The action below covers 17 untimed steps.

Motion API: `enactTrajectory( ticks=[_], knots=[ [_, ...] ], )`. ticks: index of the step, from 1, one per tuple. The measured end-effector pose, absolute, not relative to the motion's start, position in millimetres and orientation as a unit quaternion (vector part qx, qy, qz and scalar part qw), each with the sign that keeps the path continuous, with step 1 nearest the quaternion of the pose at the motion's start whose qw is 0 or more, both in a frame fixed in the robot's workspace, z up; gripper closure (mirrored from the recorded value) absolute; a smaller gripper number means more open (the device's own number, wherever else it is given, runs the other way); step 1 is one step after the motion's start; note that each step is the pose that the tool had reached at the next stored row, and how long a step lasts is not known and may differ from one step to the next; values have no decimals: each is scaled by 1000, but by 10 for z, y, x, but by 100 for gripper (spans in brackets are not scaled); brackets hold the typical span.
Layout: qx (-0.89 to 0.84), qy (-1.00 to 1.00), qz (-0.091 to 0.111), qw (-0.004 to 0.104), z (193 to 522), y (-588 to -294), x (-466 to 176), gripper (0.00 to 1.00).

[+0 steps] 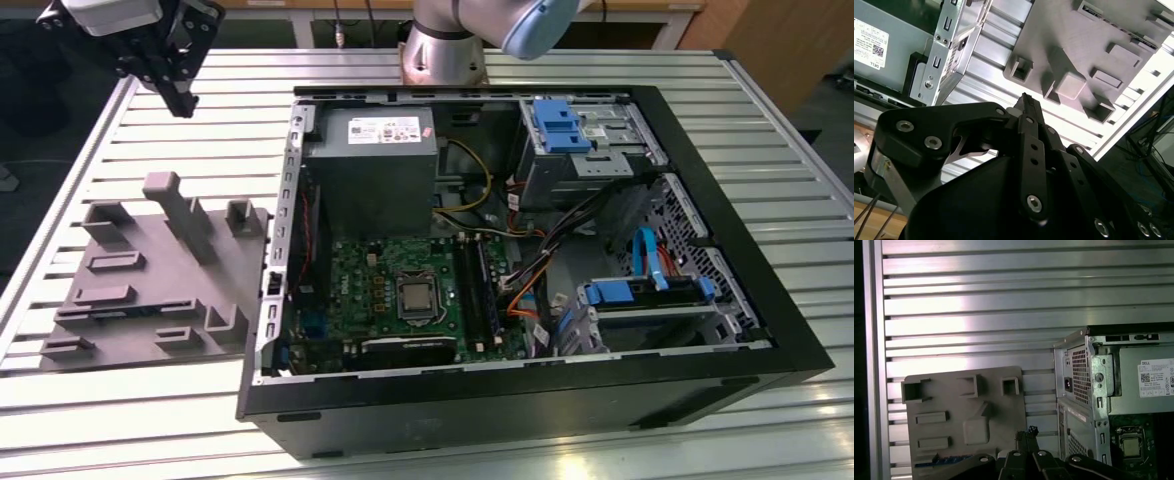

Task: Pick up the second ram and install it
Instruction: 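Reach for the second ram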

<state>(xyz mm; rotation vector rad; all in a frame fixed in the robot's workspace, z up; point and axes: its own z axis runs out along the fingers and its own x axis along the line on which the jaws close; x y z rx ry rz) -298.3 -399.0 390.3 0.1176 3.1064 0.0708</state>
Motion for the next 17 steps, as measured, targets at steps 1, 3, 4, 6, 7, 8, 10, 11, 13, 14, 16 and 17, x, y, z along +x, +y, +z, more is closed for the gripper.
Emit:
enactTrajectory(
  ticks=[1, 3, 4, 6, 7, 8, 10, 11, 13, 14, 16, 17],
  knots=[
    [38, 999, 23, 16, 3902, -3990, -2988, 89],
    [38, 999, 23, 16, 3901, -3990, -3002, 89],
    [38, 999, 23, 16, 3901, -3990, -3007, 89],
    [38, 999, 23, 16, 3900, -3990, -3018, 89],
    [38, 999, 23, 16, 3900, -3990, -3022, 89],
    [38, 999, 23, 16, 3900, -3990, -3027, 89],
    [38, 999, 23, 16, 3899, -3990, -3036, 89],
    [38, 999, 23, 16, 3898, -3990, -3041, 89],
    [38, 999, 23, 16, 3897, -3990, -3050, 89],
    [38, 999, 23, 16, 3897, -3990, -3055, 89],
    [38, 999, 23, 16, 3896, -3990, -3065, 89],
    [38, 999, 23, 16, 3896, -3990, -3070, 89]
  ],
)
